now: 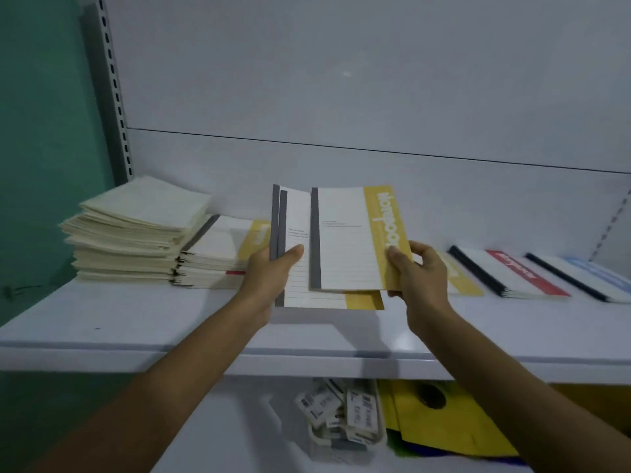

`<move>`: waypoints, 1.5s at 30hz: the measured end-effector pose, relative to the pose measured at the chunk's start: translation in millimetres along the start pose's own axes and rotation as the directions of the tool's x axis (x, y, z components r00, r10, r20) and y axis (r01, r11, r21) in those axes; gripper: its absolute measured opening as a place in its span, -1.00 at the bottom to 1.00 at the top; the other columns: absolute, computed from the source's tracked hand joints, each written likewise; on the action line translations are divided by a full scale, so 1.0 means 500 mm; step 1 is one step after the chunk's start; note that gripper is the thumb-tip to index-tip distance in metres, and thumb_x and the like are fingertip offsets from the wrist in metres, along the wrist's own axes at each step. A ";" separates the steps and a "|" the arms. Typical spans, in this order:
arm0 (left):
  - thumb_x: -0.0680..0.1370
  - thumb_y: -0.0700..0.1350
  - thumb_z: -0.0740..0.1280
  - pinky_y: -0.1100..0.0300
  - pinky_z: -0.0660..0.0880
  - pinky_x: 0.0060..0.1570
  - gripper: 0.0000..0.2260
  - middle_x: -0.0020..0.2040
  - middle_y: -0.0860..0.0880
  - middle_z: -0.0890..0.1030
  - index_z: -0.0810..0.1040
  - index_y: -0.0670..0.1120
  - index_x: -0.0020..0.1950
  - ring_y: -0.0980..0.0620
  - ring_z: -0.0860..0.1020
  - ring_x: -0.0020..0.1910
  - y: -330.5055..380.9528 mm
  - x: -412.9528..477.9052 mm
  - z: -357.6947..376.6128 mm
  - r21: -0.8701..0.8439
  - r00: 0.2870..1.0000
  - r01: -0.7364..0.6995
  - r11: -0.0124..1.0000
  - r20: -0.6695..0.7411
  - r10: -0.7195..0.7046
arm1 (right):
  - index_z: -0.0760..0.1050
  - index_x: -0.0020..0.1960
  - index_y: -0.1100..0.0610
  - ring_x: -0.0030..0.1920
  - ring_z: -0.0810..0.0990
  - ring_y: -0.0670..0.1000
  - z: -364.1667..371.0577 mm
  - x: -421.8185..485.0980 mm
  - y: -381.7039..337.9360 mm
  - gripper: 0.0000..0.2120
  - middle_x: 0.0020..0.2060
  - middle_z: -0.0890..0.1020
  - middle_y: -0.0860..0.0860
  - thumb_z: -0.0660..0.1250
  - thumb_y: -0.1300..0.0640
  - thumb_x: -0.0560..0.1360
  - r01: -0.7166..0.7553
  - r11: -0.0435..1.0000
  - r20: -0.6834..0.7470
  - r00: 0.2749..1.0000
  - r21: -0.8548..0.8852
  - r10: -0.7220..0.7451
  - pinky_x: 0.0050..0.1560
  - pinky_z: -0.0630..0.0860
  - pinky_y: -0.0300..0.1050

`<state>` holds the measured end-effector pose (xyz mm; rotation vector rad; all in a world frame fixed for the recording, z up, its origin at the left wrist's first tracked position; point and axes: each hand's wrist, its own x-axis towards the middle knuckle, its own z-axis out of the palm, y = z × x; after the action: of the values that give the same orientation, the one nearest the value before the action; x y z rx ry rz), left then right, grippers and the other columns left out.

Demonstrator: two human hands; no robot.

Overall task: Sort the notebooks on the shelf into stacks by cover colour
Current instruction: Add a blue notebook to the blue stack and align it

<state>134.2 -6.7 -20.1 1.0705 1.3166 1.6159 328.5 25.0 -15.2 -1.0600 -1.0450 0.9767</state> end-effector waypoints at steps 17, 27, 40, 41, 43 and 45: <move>0.53 0.14 0.30 0.11 0.49 0.14 -0.73 0.05 0.04 0.67 0.58 0.01 0.12 0.04 0.61 0.06 -0.044 -0.276 0.471 0.016 0.916 0.130 0.991 0.381 -0.126 | 0.40 0.24 0.05 -0.01 0.66 0.09 -0.510 -0.065 -0.016 -0.74 0.03 0.63 0.06 0.30 0.13 0.56 -0.198 0.980 0.004 0.980 -0.014 0.198 0.00 0.62 0.10; 0.56 -0.05 0.32 0.24 0.54 0.02 -0.82 0.04 0.13 0.62 0.51 0.07 0.17 0.17 0.60 0.00 -0.043 -0.233 0.516 0.172 0.852 -0.049 0.984 0.521 -0.049 | 0.44 0.25 0.09 0.03 0.65 0.12 -0.555 -0.003 -0.020 -0.73 0.05 0.66 0.06 0.30 0.08 0.56 -0.256 0.964 0.085 0.961 -0.072 0.262 0.09 0.57 0.17; 0.26 0.34 0.47 0.09 0.59 -0.05 -0.18 0.05 0.10 0.63 0.29 0.11 0.44 0.09 0.65 -0.08 0.026 -0.019 0.500 0.222 0.782 -0.497 0.839 0.534 0.322 | 0.50 -0.10 0.21 -0.34 0.56 -0.04 -0.417 0.208 -0.113 -0.92 -0.28 0.60 0.04 0.32 0.20 0.54 -0.369 0.925 0.059 0.929 0.090 0.365 -0.48 0.52 -0.25; 0.28 0.32 0.44 0.13 0.58 -0.07 -0.20 -0.01 0.07 0.65 0.32 0.04 0.43 0.12 0.66 -0.12 0.020 0.000 0.490 0.236 0.804 -0.475 0.848 0.508 0.309 | 0.51 -0.07 0.24 -0.36 0.57 -0.03 -0.401 0.224 -0.110 -0.93 -0.27 0.59 0.07 0.33 0.22 0.54 -0.367 0.928 0.080 0.929 0.072 0.361 -0.50 0.51 -0.26; 0.29 0.31 0.35 0.17 0.57 -0.11 -0.20 -0.05 0.03 0.67 0.34 -0.04 0.44 0.14 0.66 -0.20 0.003 0.036 0.470 0.292 0.838 -0.438 0.851 0.474 0.269 | 0.49 -0.04 0.29 -0.43 0.60 -0.02 -0.368 0.263 -0.095 -0.91 -0.27 0.58 0.12 0.31 0.25 0.54 -0.362 0.932 0.097 0.928 0.000 0.361 -0.52 0.49 -0.27; 0.29 0.40 0.26 0.10 0.56 -0.02 -0.16 -0.06 0.04 0.67 0.31 -0.02 0.46 0.13 0.66 -0.19 -0.018 0.065 0.449 0.444 0.856 -0.440 0.780 0.469 0.216 | 0.48 -0.06 0.30 -0.49 0.60 -0.02 -0.336 0.298 -0.071 -0.91 -0.29 0.57 0.13 0.31 0.25 0.54 -0.358 0.927 0.097 0.924 -0.114 0.369 -0.50 0.51 -0.23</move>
<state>333.9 99.2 -0.2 1.9689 1.3807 1.1712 528.0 127.8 19.8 -1.3184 -1.0156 1.3123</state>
